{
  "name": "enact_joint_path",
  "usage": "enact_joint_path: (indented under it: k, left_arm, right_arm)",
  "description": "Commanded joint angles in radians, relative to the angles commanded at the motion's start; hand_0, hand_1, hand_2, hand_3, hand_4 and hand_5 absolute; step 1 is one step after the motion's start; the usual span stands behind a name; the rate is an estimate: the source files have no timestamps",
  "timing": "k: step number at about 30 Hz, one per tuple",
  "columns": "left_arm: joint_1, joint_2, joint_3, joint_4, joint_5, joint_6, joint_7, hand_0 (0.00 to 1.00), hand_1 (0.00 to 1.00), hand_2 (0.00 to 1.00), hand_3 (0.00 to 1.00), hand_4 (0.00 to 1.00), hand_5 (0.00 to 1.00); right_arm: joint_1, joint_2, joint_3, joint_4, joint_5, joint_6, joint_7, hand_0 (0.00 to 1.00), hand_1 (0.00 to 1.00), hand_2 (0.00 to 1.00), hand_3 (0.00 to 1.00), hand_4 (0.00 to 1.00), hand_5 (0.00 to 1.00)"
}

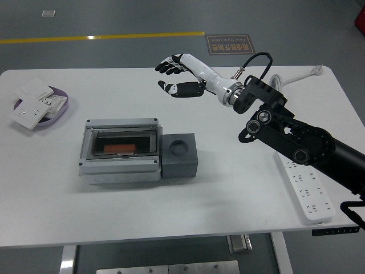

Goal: Pick up the cylinder from the cube,place it in the box,flap close box

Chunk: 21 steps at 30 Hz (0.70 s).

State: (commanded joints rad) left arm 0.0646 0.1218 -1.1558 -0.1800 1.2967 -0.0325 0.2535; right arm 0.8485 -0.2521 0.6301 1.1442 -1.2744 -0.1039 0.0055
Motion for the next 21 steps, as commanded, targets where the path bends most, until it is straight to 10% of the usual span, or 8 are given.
enact_joint_path:
  k: [21]
  left_arm:
    - [-0.008,0.028,-0.021,0.000,0.008,0.001,-0.002,0.604,0.588,0.590,0.585,0.639,0.202]
  right_arm:
    - [-0.238,0.040,0.371,0.089,-0.087,-0.002,0.005,0.790,0.746,0.750,0.727,0.643,0.305]
